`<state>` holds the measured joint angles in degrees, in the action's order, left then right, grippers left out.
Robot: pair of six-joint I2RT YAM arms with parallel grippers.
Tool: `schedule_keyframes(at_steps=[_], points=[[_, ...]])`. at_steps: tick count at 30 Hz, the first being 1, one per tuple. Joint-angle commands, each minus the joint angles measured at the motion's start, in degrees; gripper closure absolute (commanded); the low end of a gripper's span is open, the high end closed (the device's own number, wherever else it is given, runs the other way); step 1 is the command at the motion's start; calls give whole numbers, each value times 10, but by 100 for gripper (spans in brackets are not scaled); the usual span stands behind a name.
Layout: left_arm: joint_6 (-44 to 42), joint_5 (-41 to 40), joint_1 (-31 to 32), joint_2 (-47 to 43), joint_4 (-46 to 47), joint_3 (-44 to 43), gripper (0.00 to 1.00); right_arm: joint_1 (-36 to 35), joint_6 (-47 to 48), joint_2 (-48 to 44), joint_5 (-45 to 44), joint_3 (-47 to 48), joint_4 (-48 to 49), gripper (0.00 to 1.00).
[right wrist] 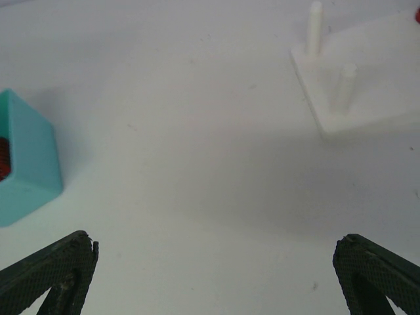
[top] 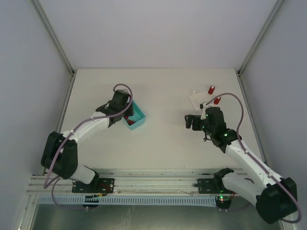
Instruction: Install the large spring
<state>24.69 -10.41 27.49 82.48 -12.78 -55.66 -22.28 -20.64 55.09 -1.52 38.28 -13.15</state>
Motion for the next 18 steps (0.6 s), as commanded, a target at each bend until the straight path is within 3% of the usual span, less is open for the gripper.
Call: schedule_keyframes(at_steps=[1, 6, 11, 18], points=[[9, 23, -13, 41, -54, -89, 45, -4, 8, -17, -50, -26, 29, 1], [50, 59, -6, 117, -154, -206, 49, -4, -62, -71, -72, 63, -145, 1], [115, 34, -6, 207, -337, -329, 55, -4, -111, -58, -72, 187, -341, 1], [222, -20, 13, 267, -382, -375, 62, -3, -44, 6, -101, 255, -357, 1]])
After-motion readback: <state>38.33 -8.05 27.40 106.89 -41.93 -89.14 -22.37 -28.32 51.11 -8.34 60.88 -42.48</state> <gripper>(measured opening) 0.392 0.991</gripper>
